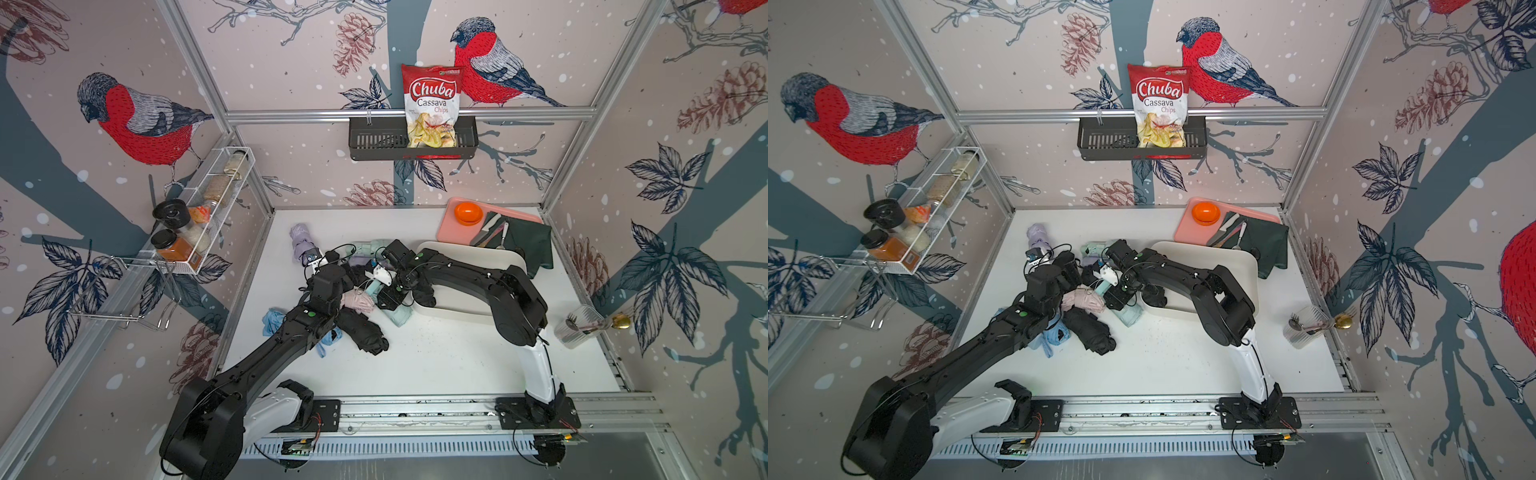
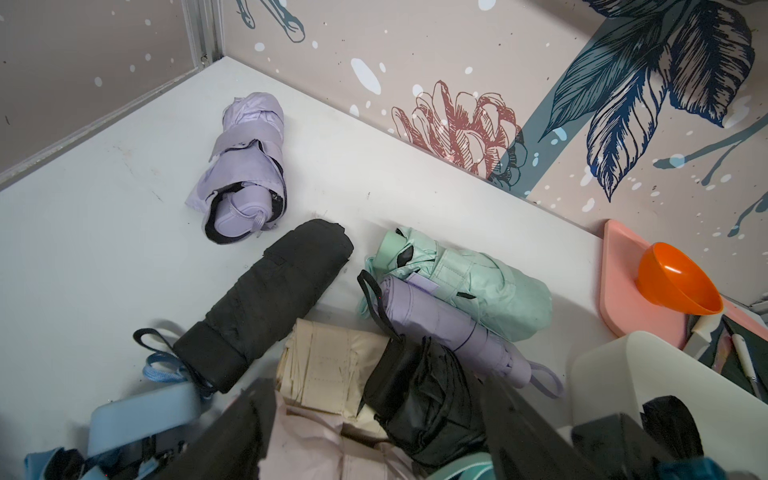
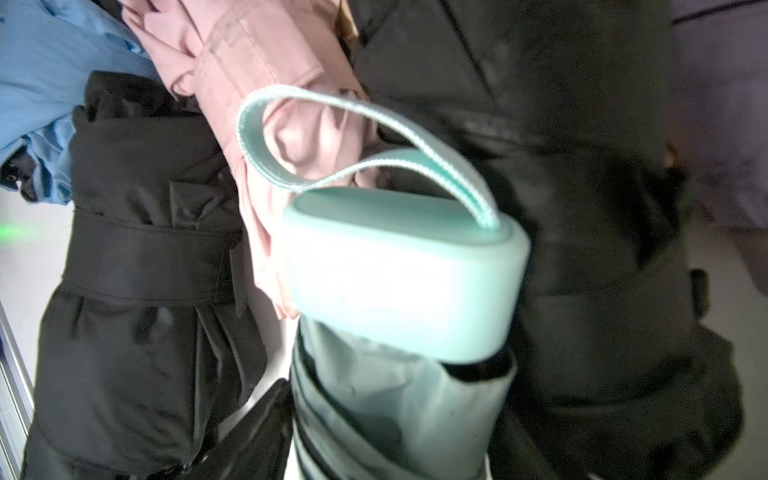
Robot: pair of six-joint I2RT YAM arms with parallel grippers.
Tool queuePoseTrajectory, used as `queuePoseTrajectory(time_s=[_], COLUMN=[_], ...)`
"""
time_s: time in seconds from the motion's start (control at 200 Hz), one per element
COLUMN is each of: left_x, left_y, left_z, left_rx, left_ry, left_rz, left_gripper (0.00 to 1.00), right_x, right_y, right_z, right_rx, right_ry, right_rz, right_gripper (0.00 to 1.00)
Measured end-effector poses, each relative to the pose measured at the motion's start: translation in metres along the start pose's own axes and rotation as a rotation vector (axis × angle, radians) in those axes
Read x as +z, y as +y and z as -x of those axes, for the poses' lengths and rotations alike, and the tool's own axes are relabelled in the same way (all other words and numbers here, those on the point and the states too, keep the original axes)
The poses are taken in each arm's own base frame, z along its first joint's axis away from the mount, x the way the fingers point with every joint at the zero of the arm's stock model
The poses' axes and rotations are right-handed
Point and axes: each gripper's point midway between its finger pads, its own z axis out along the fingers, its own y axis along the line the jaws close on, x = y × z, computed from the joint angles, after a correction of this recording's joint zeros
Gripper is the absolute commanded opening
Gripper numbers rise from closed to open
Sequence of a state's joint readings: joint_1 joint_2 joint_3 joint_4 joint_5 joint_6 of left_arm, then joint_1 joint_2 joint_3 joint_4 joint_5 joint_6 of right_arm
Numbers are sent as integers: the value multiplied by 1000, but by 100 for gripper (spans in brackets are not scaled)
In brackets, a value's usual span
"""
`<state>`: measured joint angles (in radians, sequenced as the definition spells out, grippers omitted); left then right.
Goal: Put the umbrella into the storage box
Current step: Pick up the umbrella from the center of the board.
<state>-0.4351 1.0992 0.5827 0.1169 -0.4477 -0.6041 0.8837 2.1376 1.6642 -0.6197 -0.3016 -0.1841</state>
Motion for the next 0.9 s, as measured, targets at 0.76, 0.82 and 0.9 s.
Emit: queuePoseTrajectory(time_s=[0.76, 0.82, 0.9], left_x=[5, 6, 6], left_y=[-2, -3, -5], left_z=[-3, -1, 1], left_rx=[6, 5, 3], left_ry=[13, 12, 8], left_rz=[0, -2, -5], left_gripper=[80, 80, 80], right_x=[-51, -62, -83], right_y=[4, 3, 0], right_z=[34, 38, 45], right_rx=[172, 208, 269], right_ry=[-117, -140, -188], right_rz=[-43, -64, -99], right_gripper=[0, 0, 0])
